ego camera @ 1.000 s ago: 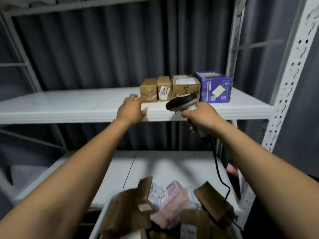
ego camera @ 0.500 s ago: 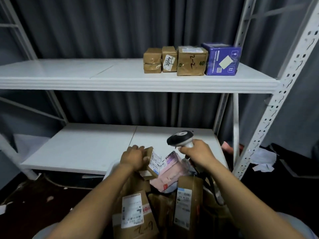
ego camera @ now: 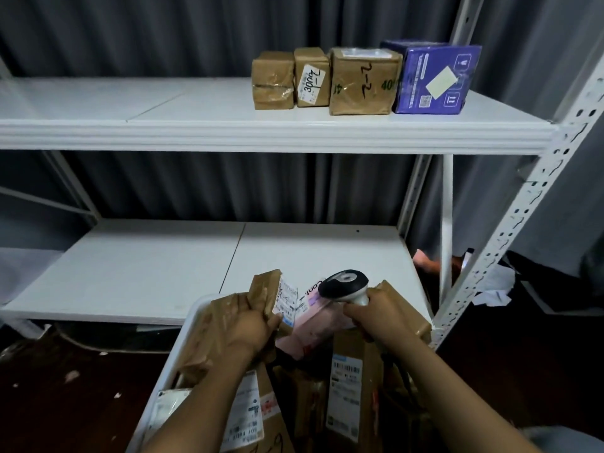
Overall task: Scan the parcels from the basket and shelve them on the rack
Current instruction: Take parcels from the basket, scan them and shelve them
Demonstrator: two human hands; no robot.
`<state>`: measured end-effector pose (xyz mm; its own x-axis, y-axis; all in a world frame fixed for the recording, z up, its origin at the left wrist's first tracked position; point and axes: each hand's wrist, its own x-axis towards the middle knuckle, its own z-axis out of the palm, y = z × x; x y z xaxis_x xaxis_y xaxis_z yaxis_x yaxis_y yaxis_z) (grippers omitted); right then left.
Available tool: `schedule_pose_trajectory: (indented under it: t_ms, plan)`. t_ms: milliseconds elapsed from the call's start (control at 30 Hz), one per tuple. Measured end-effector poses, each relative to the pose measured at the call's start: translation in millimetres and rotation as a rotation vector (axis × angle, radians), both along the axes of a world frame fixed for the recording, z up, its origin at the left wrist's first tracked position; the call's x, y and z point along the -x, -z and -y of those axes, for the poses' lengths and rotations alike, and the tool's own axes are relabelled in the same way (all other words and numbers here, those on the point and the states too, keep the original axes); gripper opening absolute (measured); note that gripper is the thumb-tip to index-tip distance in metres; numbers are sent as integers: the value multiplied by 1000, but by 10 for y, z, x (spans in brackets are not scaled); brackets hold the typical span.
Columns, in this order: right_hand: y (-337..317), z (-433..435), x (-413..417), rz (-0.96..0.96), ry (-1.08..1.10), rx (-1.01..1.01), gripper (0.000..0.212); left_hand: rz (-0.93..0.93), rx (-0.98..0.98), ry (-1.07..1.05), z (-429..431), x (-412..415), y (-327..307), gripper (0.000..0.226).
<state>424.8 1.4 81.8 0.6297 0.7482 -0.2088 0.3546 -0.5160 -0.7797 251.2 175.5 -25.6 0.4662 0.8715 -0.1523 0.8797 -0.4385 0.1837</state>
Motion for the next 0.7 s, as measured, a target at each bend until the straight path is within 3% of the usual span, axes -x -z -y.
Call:
schedule_pose_trajectory:
  t_ms: [233,367,700]
  plan:
    - [56,3,33,30,-21,-10,18,401,110,-121,169,-66,89,70]
    - [59,74,72,2,-4,-55,16,507,160,-259,207,-71,168,77]
    - [-21,211,102,-40,43,-87,13,747,205,-523,407,-113,195,46]
